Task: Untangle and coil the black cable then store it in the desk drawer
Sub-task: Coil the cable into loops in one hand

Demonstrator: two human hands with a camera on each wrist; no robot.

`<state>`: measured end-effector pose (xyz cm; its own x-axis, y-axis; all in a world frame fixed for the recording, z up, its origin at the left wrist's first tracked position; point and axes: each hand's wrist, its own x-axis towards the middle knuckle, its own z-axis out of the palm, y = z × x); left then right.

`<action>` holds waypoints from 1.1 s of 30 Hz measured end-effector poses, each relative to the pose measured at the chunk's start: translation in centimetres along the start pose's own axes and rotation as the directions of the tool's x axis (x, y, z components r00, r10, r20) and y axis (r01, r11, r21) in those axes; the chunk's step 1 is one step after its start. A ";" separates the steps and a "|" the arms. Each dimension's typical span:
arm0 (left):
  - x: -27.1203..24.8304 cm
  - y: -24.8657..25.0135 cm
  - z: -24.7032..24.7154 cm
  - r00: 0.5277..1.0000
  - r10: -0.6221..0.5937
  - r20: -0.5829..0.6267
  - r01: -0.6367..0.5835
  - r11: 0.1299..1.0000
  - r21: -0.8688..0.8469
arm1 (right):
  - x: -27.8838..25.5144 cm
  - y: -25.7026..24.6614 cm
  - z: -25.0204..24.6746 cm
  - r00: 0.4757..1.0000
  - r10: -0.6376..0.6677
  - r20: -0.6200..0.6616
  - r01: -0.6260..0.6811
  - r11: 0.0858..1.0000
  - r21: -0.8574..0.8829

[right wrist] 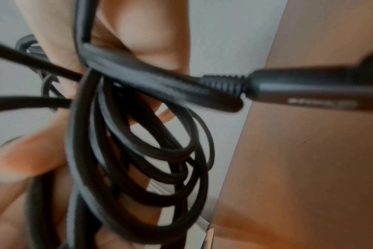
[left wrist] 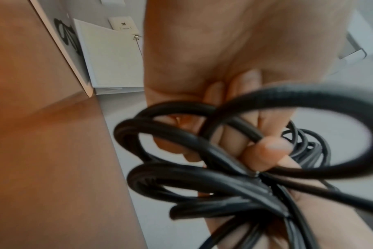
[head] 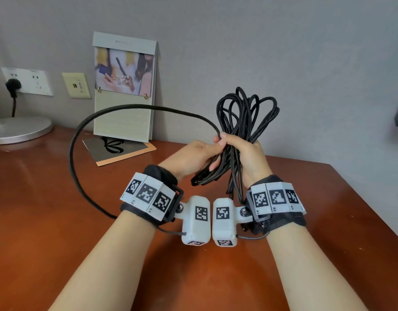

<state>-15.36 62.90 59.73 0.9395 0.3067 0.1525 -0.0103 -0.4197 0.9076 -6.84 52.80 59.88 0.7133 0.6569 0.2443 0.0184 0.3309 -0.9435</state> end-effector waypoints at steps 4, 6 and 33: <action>0.2 0.0 0.1 0.999 -0.021 -0.051 0.025 0.995 0.094 | 0.5 0.4 0.0 0.998 0.016 -0.058 -0.014 0.999 0.032; 0.2 0.2 0.0 0.994 -0.004 -0.109 0.021 0.987 0.160 | 0.8 0.7 -0.2 0.997 0.002 -0.074 0.000 1.000 0.022; 0.2 -0.6 -4.4 0.620 0.549 -0.561 -0.001 0.716 0.698 | 1.6 1.5 -1.2 0.990 -0.138 -0.041 0.122 0.953 -0.278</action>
<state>-16.69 66.96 60.91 0.3845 0.4392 0.8119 0.2304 -0.8974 0.3763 -4.79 53.53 58.63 0.7318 0.5768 0.3630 0.2991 0.2067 -0.9315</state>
